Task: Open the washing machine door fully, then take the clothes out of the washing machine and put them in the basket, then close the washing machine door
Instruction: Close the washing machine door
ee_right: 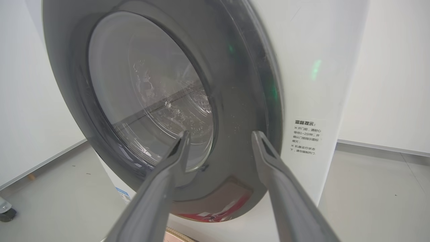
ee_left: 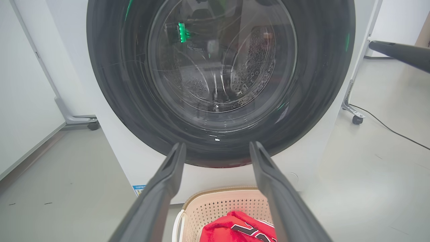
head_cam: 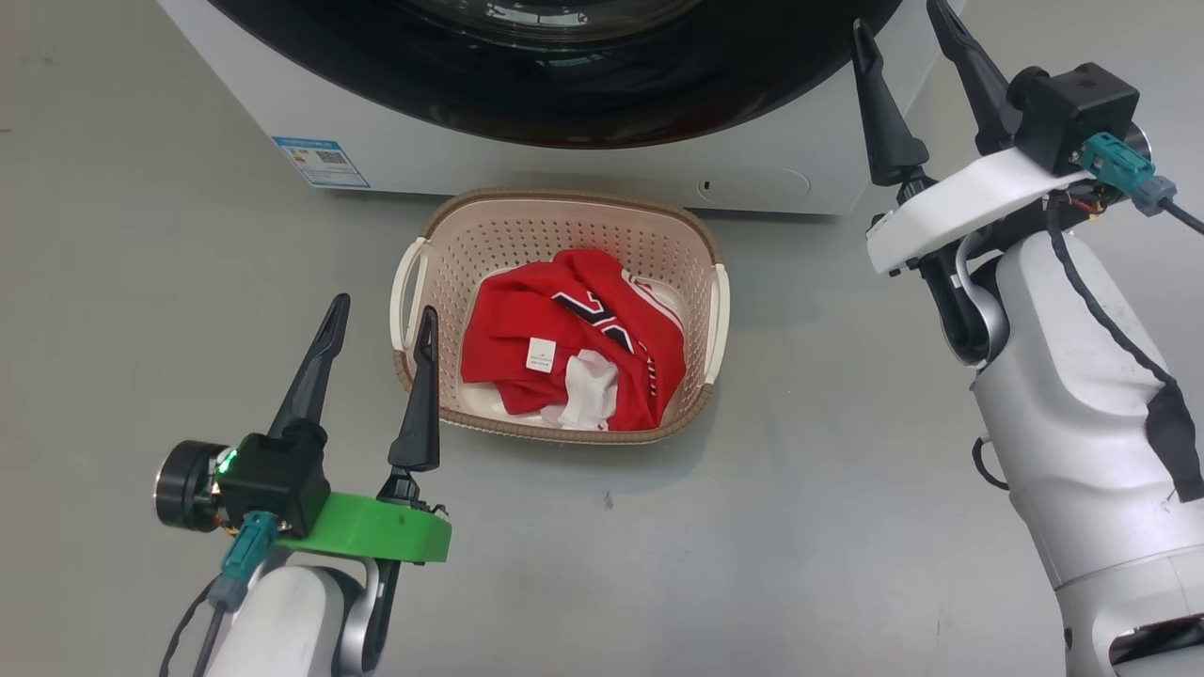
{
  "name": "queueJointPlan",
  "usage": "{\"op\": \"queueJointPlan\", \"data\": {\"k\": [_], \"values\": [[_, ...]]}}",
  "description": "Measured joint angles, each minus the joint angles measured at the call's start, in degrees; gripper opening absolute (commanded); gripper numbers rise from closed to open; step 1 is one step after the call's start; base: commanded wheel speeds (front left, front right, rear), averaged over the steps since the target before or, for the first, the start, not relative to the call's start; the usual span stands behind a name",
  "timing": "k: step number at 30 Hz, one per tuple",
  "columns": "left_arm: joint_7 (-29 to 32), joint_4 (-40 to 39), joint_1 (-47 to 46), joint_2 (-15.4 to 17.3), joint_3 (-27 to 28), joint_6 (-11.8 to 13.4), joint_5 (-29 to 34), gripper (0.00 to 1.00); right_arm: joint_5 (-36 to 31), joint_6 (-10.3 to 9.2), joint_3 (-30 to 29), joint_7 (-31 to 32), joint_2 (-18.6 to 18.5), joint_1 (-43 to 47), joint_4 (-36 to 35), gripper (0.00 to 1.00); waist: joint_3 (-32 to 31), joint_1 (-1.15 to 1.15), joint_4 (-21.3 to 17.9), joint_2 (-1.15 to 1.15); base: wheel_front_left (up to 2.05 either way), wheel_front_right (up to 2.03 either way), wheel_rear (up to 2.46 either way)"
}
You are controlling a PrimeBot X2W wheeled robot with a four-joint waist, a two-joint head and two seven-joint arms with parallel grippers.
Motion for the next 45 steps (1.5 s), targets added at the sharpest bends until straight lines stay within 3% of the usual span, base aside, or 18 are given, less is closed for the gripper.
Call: {"op": "queueJointPlan", "data": {"k": [22,45], "values": [[0.0,1.65,3.69,1.15,1.79,0.32,-0.3,1.0,0.58,-0.09,-2.33,0.0,1.77,20.9,-11.32,1.0,-7.01,0.0,-6.48,0.0,0.0,0.0,0.0],[0.87,2.64,11.23,1.76,1.42,0.32,-1.85,1.0,0.15,-3.18,-2.98,0.0,2.65,40.28,-19.27,1.0,-15.84,0.0,-11.09,0.0,0.0,0.0,0.0]]}}
